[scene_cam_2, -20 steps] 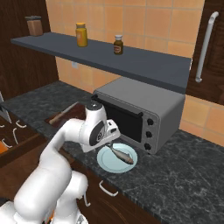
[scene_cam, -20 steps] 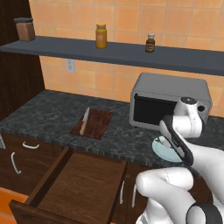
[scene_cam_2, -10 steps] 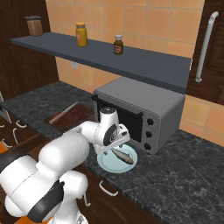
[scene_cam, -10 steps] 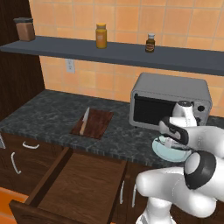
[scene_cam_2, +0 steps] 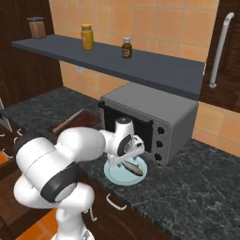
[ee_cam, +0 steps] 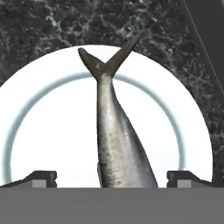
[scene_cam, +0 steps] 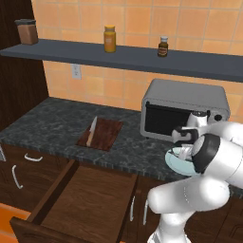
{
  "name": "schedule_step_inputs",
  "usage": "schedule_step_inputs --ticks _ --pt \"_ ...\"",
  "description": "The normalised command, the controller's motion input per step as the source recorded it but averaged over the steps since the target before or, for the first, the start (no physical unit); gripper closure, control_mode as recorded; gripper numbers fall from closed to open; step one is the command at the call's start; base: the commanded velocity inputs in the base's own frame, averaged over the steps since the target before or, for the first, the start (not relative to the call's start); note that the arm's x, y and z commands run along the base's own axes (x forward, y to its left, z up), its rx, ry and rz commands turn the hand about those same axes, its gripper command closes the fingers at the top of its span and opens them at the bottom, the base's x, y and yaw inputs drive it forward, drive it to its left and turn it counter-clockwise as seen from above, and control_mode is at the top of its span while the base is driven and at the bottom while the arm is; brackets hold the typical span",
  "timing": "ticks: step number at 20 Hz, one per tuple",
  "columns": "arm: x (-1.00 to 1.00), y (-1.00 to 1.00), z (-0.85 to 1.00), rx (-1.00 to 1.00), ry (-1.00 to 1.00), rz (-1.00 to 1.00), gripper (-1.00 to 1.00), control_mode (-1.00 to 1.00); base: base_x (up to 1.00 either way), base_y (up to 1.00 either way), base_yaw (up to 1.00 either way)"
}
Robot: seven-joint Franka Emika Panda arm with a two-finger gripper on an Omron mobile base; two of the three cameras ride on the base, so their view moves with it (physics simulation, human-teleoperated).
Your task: Pick up the knife from the drawer and place it on the cutting board. Then place the meat from the plate to the cutting board.
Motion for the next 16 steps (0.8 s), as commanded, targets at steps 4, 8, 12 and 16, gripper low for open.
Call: schedule_step_inputs --ticks 4,8,12,16 --pt "0.20 -0.06 -0.31 0.00 0.01 0.00 -1.00 -1.00 0.00 0.00 0.00" --pt "0.10 -0.09 -0.32 0.00 0.02 0.00 -1.00 -1.00 0.00 0.00 0.00" --pt "0.20 -0.20 -0.22 0.00 0.02 0.00 -1.00 -1.00 0.00 0.00 0.00" --pt "0.18 -0.13 -0.18 0.00 0.05 0.00 1.00 -1.00 0.00 0.00 0.00"
